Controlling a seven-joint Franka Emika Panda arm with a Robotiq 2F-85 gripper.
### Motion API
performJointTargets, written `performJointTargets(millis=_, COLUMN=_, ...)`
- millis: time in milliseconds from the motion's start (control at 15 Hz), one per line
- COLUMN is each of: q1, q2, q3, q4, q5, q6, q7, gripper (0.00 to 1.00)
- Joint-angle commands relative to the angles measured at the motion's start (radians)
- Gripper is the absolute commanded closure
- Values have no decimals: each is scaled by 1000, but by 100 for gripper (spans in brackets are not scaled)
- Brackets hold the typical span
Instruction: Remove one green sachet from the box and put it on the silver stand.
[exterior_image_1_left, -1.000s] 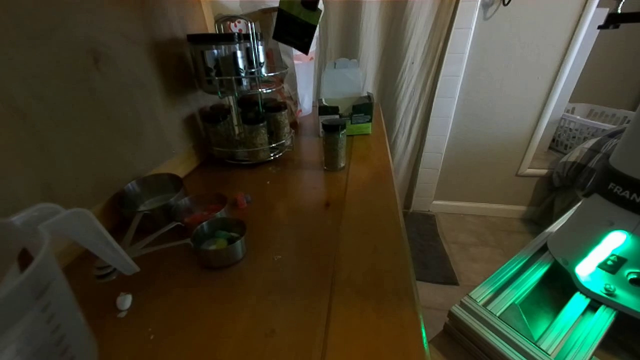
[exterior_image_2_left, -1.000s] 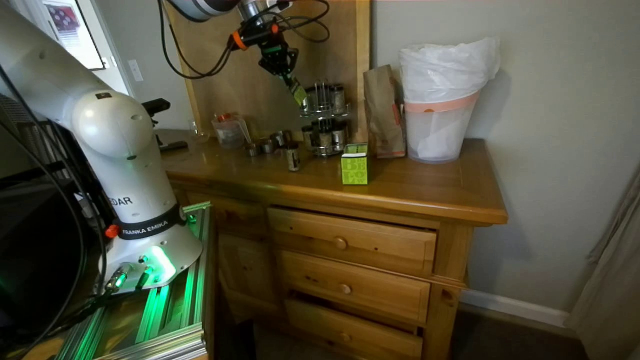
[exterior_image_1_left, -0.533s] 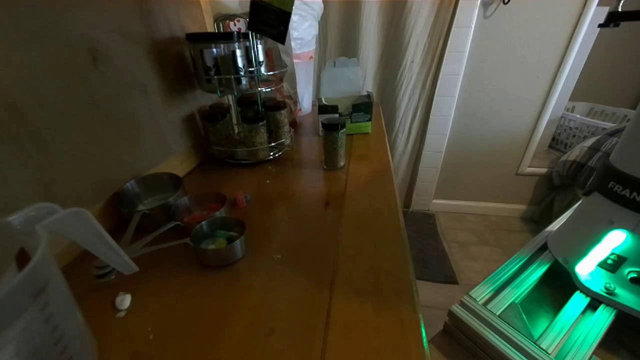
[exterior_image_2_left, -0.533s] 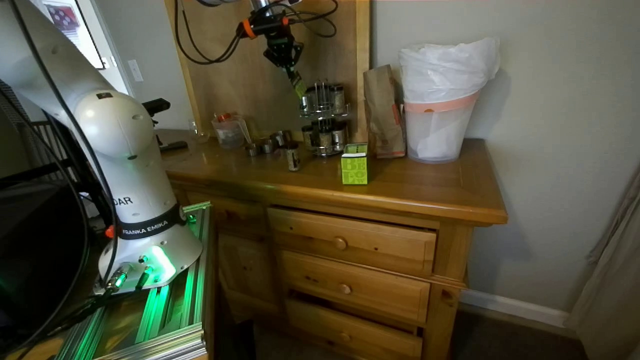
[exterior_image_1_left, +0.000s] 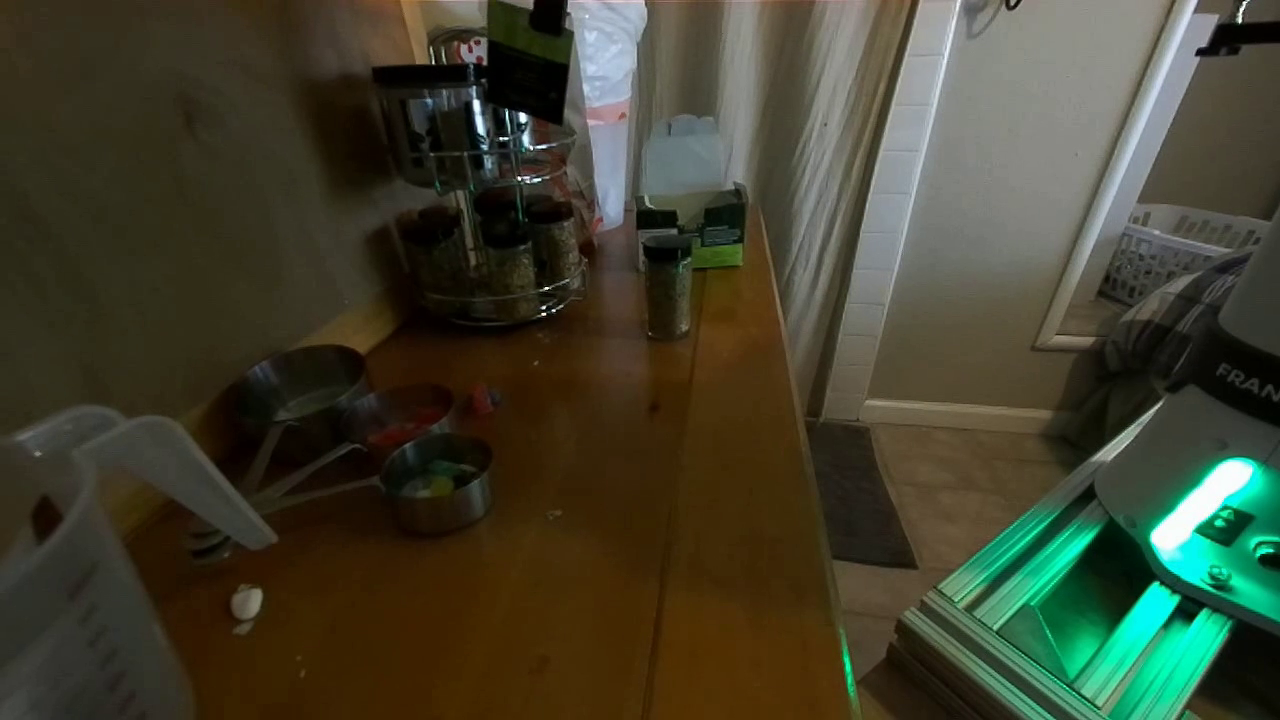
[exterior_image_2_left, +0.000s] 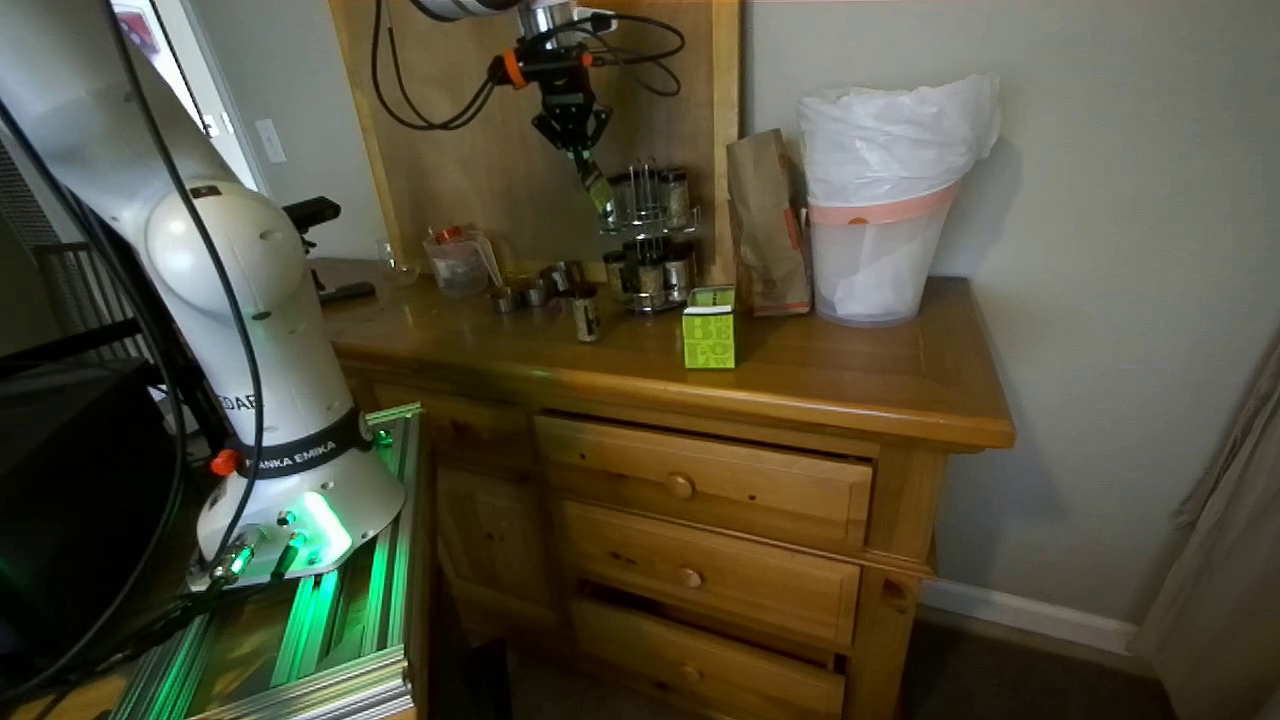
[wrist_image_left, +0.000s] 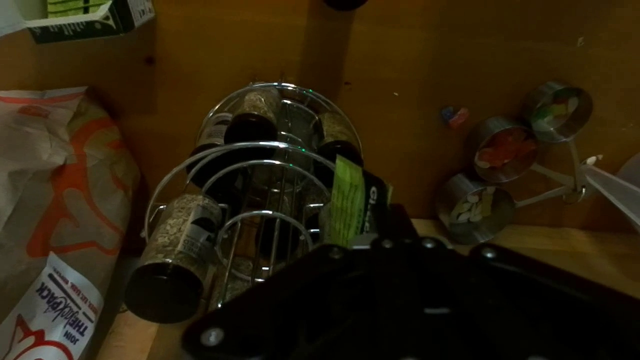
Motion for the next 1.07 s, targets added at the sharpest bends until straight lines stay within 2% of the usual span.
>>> performJointTargets(millis=0, q1=-29, q2=34, q3=36, q4=24, q5=-15, q6=9, q7=3, gripper=100)
performJointTargets(millis=600, q1=-45, q2=103, q3=88, q4=48, q5=-93, q6=83, q7=2, gripper=100)
performJointTargets(millis=1000, q1=-53, q2=163, q3=98, q4=106, q5=-125, q6=11, q7=4, gripper=100)
